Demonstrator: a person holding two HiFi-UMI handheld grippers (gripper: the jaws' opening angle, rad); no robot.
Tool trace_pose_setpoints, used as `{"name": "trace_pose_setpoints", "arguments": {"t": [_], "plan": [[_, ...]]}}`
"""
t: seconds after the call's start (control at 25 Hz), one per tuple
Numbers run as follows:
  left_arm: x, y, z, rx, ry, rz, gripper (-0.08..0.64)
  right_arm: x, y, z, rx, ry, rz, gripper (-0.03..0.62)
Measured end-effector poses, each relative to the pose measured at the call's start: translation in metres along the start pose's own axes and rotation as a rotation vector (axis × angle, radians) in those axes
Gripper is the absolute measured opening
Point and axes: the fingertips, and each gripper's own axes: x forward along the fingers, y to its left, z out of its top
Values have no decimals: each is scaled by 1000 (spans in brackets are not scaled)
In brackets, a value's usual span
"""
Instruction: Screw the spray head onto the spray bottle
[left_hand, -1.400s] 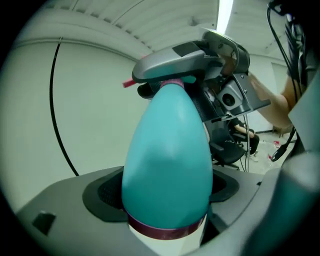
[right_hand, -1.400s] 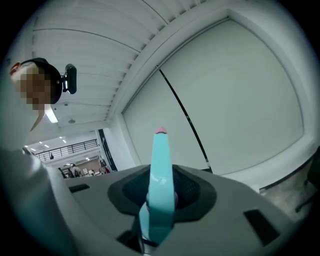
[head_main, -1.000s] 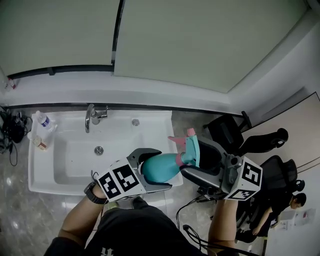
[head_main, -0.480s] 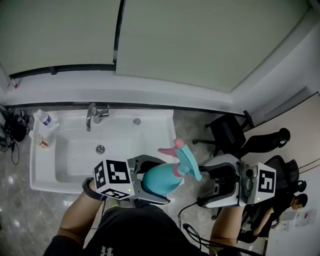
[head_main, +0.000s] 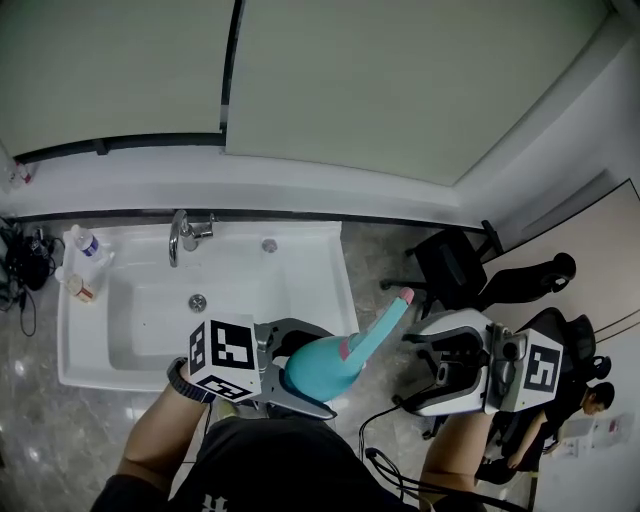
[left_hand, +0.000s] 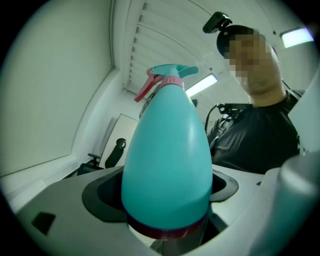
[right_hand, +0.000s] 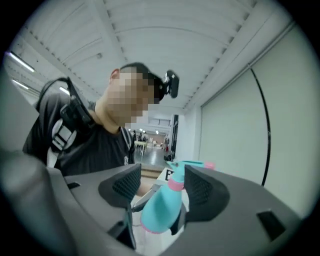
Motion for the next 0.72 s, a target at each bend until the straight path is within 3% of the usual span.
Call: {"name": "trace_pose_setpoints", "arguments": {"t": [0.08, 0.16, 0.32, 0.44, 0.52, 0.64, 0.72], "plan": [[-4, -15, -1, 6, -27, -67, 437, -20, -16, 7, 56, -112, -55, 267], [-5, -27, 2, 7, -51, -131, 437, -22, -32, 6, 123, -179, -41, 267], [0, -34, 3, -11, -48, -193, 437, 25, -27, -4, 173, -139, 186, 268], [2, -20, 1, -41, -43, -124, 437, 51, -15, 0, 183, -112, 258, 267], [-4, -7, 3, -64, -59, -51, 437, 56, -18, 0, 191, -85, 195, 267], [-12, 11, -1, -86, -44, 69, 437, 65, -37, -15, 207, -3, -3, 267], [-13, 18, -6, -78, -14, 122, 437, 75, -42, -27, 162, 71, -95, 267]]}}
